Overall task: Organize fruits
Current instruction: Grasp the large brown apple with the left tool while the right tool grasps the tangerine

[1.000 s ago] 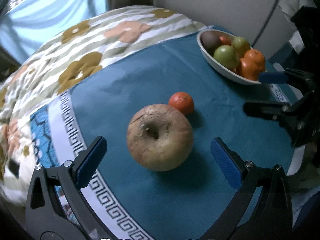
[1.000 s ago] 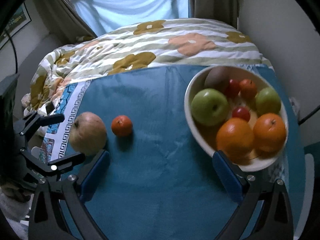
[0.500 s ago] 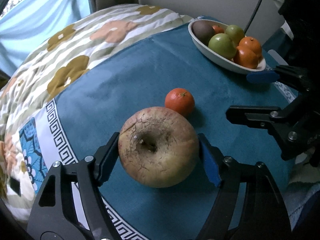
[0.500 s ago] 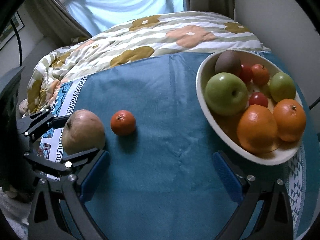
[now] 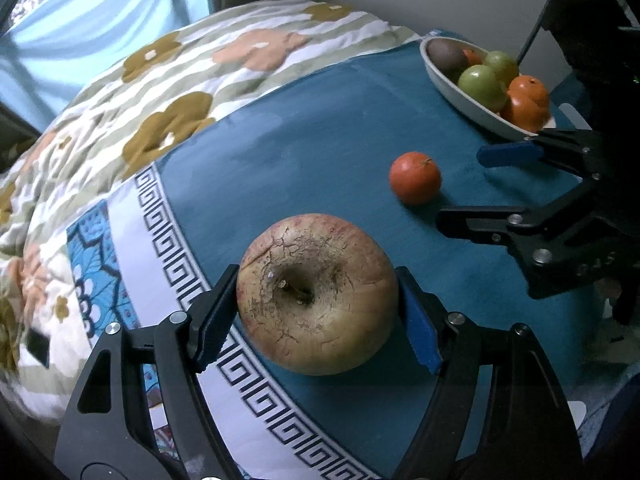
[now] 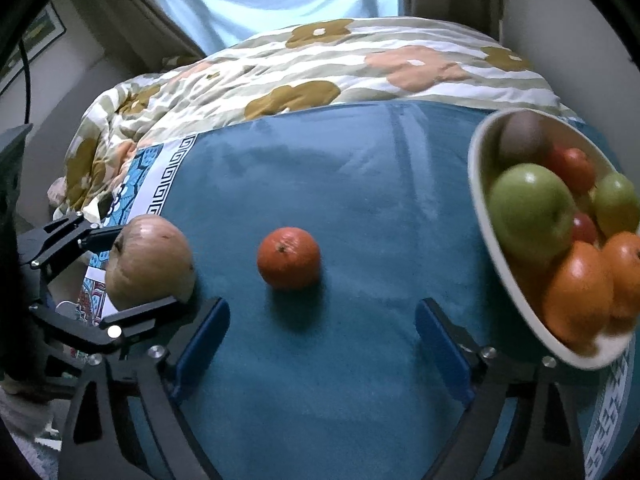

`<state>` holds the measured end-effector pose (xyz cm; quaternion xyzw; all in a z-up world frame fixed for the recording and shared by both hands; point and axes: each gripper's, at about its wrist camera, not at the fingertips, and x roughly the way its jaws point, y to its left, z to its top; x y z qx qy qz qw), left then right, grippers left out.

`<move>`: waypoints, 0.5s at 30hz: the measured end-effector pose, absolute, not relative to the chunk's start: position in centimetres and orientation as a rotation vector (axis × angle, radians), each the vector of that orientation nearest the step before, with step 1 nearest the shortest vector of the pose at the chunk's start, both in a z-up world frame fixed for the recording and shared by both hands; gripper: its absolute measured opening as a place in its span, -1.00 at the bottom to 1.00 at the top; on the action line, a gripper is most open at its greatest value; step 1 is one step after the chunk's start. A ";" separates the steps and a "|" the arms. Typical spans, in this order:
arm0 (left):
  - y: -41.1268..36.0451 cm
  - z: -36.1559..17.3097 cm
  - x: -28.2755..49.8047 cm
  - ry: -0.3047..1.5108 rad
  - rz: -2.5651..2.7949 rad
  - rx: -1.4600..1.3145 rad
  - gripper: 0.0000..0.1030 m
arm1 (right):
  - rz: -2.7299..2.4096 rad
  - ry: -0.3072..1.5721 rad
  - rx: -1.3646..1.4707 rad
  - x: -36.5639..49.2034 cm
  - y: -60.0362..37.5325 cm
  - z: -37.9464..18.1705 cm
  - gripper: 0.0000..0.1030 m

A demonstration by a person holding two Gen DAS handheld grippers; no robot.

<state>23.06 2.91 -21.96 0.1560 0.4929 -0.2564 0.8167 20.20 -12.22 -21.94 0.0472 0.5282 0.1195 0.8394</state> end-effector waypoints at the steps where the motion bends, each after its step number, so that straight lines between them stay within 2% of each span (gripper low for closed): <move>1: 3.0 -22.0 23.1 1.053 -0.541 0.329 0.55 | 0.256 1.118 0.091 20.5 -11.9 -22.0 0.72; 7: 3.6 -22.0 23.1 1.060 -0.513 0.307 0.55 | 0.267 1.100 0.047 21.5 -10.9 -22.0 0.66; 9: 3.6 -22.0 23.0 1.063 -0.508 0.300 0.55 | 0.269 1.101 0.037 21.8 -10.6 -22.1 0.49; 13: 3.6 -22.0 23.0 1.065 -0.497 0.285 0.55 | 0.264 1.105 0.025 22.4 -10.5 -22.4 0.45; 15: 3.7 -22.0 23.1 1.066 -0.491 0.274 0.55 | 0.265 1.108 0.023 22.4 -10.3 -22.6 0.30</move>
